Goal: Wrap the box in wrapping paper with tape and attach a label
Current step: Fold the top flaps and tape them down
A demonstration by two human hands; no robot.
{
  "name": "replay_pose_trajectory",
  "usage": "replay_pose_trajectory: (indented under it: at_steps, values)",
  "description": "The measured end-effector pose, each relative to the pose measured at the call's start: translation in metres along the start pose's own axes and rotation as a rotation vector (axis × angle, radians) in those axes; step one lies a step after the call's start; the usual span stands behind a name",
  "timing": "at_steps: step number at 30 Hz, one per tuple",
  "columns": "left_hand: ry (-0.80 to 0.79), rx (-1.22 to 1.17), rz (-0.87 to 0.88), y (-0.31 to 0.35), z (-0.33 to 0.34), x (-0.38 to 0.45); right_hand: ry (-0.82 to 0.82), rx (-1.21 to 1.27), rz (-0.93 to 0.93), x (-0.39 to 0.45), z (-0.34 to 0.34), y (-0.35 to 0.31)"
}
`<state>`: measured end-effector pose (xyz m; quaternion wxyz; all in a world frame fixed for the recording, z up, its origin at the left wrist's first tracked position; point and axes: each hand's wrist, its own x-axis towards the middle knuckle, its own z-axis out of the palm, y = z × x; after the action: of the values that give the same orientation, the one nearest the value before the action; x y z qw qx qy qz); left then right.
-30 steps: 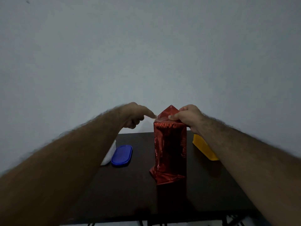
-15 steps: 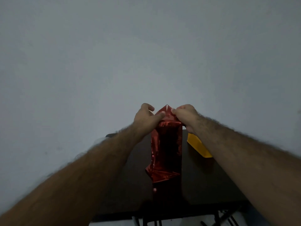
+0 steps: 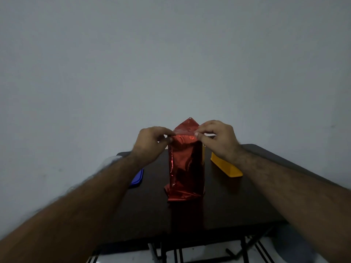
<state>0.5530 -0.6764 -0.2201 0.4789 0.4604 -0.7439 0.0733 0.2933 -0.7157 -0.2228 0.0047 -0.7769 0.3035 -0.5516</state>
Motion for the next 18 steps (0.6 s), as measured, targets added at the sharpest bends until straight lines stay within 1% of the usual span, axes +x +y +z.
replay_pose_trajectory:
  at_steps: [5,9,13,16,18]
  values:
    - [-0.050,-0.005,-0.053,0.005,-0.004,0.004,-0.020,-0.023,0.057,0.002,-0.004,0.000]
    - [-0.022,0.019,-0.095,0.009,-0.006,0.006,-0.010,-0.020,0.030,-0.003,-0.005,0.000]
    - [-0.068,0.092,-0.042,0.012,-0.007,0.002,-0.045,0.025,0.021,-0.007,-0.005,-0.002]
    - [-0.030,0.052,-0.024,0.012,-0.004,-0.005,-0.072,0.081,-0.002,-0.016,-0.002,-0.008]
    - [0.013,0.035,0.033,0.017,-0.001,-0.010,-0.054,0.077,-0.006,-0.022,0.000,-0.010]
